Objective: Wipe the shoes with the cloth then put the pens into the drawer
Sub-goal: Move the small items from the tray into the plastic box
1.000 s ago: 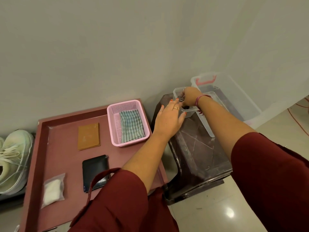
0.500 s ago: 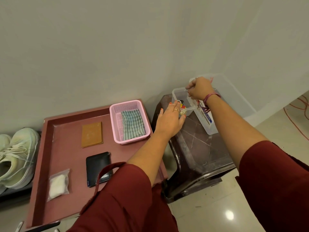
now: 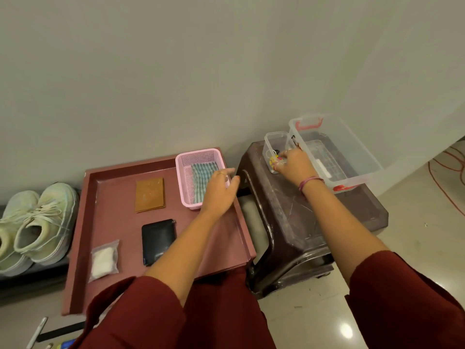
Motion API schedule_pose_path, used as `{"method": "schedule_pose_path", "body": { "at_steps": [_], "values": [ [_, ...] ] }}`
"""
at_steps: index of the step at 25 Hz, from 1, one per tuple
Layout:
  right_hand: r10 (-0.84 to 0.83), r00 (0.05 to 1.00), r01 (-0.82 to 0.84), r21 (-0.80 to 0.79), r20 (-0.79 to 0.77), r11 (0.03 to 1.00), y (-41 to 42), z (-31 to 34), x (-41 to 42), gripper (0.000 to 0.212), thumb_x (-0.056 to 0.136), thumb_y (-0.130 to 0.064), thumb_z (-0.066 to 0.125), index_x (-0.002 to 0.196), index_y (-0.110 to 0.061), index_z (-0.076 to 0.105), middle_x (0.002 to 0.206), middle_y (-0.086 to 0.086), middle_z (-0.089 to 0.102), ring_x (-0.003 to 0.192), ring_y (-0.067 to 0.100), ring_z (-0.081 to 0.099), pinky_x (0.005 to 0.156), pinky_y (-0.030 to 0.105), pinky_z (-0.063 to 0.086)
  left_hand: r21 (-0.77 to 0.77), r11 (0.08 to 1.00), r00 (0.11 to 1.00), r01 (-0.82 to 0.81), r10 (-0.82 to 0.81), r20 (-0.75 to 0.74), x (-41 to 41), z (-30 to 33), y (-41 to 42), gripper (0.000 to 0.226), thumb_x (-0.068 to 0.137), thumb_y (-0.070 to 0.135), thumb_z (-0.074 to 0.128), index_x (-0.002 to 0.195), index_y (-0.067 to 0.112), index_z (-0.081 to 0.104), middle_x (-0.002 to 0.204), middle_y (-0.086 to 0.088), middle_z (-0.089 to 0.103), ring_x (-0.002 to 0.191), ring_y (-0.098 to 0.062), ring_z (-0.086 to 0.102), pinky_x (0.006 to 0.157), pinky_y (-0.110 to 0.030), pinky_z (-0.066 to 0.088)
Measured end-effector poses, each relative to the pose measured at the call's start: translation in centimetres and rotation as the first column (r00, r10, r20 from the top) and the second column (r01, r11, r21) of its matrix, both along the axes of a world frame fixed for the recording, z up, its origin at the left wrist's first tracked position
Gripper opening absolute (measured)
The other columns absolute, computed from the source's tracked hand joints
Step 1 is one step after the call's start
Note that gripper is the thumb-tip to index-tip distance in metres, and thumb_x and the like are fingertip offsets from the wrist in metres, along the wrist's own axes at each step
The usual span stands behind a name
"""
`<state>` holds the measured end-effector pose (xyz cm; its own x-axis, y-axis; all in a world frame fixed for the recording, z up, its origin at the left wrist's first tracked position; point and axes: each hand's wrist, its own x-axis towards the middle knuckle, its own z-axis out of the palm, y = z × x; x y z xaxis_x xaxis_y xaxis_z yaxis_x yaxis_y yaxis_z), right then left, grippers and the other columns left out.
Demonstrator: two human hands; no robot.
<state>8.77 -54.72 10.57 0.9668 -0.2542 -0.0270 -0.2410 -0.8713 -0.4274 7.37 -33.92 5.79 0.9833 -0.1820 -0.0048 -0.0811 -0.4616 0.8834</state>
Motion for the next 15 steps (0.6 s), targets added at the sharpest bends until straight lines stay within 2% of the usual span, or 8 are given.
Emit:
{"method": "schedule_pose_path", "body": {
  "at_steps": [1,2,5,8,9,12,15],
  "values": [
    [-0.002,1.0,0.002,0.002,-0.014,1.0,0.2,-0.3,-0.2,0.026,0.088,-0.017,0.062,0.107,-0.001,0.068,0.1,0.021,0.068,0.096,0.034,0.063,0.082,0.031,0.048,-0.026,0.999,0.999,-0.031,0.03,-0.018,-0.3,-0.2,1.2,0.032,0.096,0.02,0.052,0.125,0.01,0.059,0.127,-0.01,0.057,0.113,-0.023,0.058,0.103,-0.041,0.045],
    [-0.007,1.0,0.007,0.014,-0.014,1.0,0.3,-0.6,-0.3,0.023,0.089,-0.016,0.061,0.105,-0.001,0.069,0.099,0.022,0.068,0.095,0.034,0.063,0.083,0.032,0.049,-0.044,0.997,0.997,-0.066,0.064,-0.037,-0.6,-0.5,2.4,0.029,0.097,0.019,0.052,0.123,0.011,0.061,0.126,-0.008,0.058,0.11,-0.021,0.059,0.099,-0.04,0.048],
    [-0.056,0.998,0.057,0.097,-0.009,0.994,0.3,-0.6,-0.5,0.02,0.091,-0.014,0.06,0.099,0.0,0.071,0.095,0.022,0.069,0.094,0.031,0.064,0.08,0.029,0.047,-0.074,0.987,0.989,-0.142,0.139,-0.054,-1.7,-0.8,5.1,0.026,0.097,0.018,0.052,0.12,0.012,0.062,0.126,-0.004,0.056,0.108,-0.014,0.059,0.09,-0.024,0.049],
    [-0.065,0.998,0.067,0.064,-0.026,0.996,0.4,-0.5,-0.7,0.018,0.091,-0.008,0.058,0.098,0.002,0.071,0.096,0.023,0.069,0.095,0.032,0.064,0.083,0.032,0.048,-0.077,0.982,0.984,-0.172,0.167,-0.067,-2.4,-1.0,6.9,0.026,0.098,0.017,0.052,0.121,0.012,0.061,0.126,-0.002,0.054,0.108,-0.013,0.056,0.081,-0.008,0.041],
    [-0.064,0.997,0.066,0.048,-0.034,0.997,0.5,-0.4,-0.7,0.018,0.091,-0.008,0.059,0.098,0.002,0.071,0.097,0.023,0.068,0.097,0.033,0.063,0.084,0.033,0.047,-0.083,0.98,0.981,-0.182,0.176,-0.075,-2.6,-1.0,7.4,0.025,0.098,0.017,0.051,0.12,0.012,0.061,0.126,-0.002,0.054,0.108,-0.012,0.055,0.08,-0.007,0.04],
    [-0.036,0.996,0.036,0.004,-0.078,0.999,0.7,0.1,-0.5,0.02,0.09,-0.011,0.061,0.103,0.002,0.069,0.102,0.022,0.068,0.101,0.033,0.062,0.087,0.034,0.046,-0.105,0.973,0.976,-0.205,0.196,-0.096,-3.1,-1.1,8.6,0.025,0.097,0.017,0.051,0.119,0.013,0.061,0.126,-0.002,0.054,0.109,-0.014,0.055,0.087,-0.018,0.041],
    [-0.037,0.997,0.035,-0.033,-0.072,0.999,0.9,0.9,-0.7,0.02,0.088,-0.008,0.061,0.105,-0.001,0.069,0.105,0.02,0.068,0.101,0.033,0.062,0.09,0.036,0.047,-0.104,0.974,0.977,-0.202,0.192,-0.096,-3.6,-1.1,9.5,0.025,0.097,0.016,0.051,0.12,0.012,0.061,0.124,-0.002,0.055,0.108,-0.012,0.055,0.086,-0.017,0.04]
  ]
}}
